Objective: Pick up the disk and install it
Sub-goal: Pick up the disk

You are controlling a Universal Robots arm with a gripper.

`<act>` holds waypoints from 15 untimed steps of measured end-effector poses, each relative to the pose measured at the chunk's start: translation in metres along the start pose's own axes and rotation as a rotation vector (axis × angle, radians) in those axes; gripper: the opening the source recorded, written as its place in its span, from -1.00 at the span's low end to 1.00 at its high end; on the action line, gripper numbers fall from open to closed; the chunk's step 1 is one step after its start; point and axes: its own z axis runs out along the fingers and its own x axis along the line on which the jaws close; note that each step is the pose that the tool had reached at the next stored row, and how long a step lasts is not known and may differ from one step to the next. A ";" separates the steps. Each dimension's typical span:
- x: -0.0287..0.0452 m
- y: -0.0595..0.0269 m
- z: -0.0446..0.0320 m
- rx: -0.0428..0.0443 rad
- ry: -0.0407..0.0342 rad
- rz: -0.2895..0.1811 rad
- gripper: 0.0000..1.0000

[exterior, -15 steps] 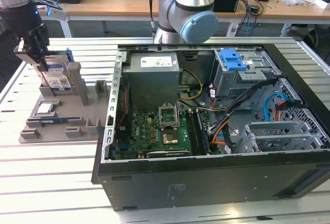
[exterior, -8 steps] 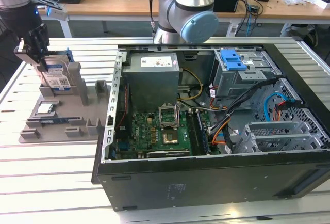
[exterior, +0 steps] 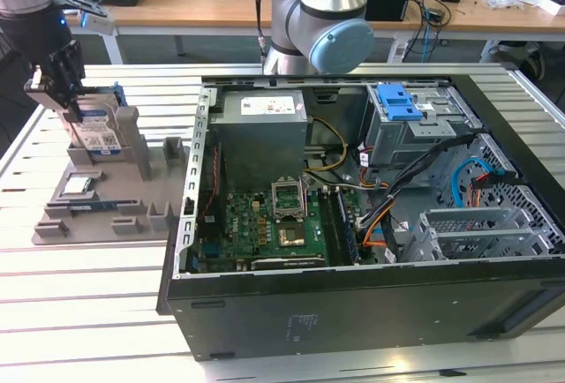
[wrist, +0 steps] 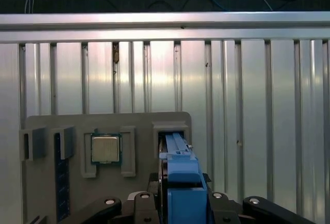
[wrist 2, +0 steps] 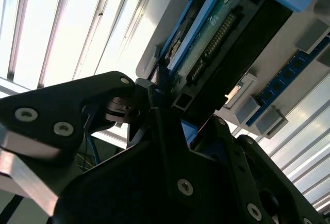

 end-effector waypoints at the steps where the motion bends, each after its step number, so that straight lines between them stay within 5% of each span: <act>1: 0.0000 0.0001 -0.0024 -0.0008 0.0003 0.000 -0.26; 15: -0.0003 0.0005 -0.0232 -0.0012 0.0005 0.000 -0.26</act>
